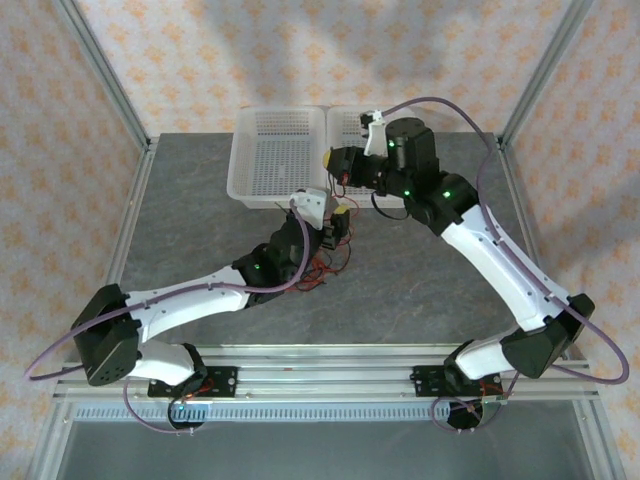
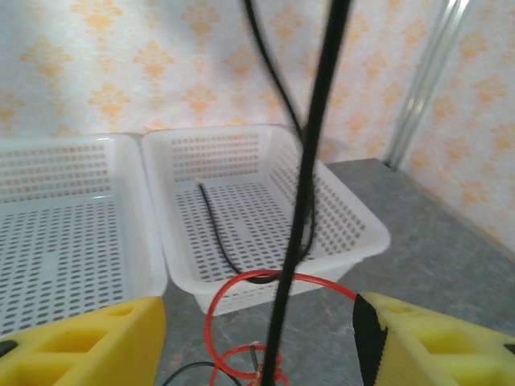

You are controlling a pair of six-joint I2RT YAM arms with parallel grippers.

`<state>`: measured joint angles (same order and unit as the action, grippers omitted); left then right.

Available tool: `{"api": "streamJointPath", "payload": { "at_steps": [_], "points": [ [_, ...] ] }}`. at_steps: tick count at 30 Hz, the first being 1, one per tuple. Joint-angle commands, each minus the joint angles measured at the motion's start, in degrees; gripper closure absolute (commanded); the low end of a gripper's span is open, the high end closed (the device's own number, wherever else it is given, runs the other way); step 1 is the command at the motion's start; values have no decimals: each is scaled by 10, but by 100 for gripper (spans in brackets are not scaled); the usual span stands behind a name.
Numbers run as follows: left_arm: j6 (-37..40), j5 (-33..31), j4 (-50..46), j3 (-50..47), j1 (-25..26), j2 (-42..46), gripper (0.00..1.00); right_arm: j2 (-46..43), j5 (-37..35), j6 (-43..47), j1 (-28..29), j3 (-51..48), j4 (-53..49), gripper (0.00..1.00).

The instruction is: Untangle the cables

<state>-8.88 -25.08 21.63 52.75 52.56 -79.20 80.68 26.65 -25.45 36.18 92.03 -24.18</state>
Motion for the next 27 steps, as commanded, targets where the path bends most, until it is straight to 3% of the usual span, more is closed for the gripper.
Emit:
{"api": "streamJointPath", "payload": {
  "at_steps": [1,7,14,17,27],
  "points": [
    [1,-97,54,-16,1,-27,39,-16,8,-14,-3,32,26,100],
    [-56,-136,57,-51,-23,-77,42,-26,0,-18,-2,73,17,100],
    [-138,-104,81,-141,-68,-91,43,-24,-23,-8,-3,149,-8,100],
    [-162,-91,84,-174,-83,-89,49,-14,-31,-2,-3,187,-20,100],
    [-204,-51,71,-269,-85,6,45,51,-108,54,-12,324,-76,100]
  ]
}}
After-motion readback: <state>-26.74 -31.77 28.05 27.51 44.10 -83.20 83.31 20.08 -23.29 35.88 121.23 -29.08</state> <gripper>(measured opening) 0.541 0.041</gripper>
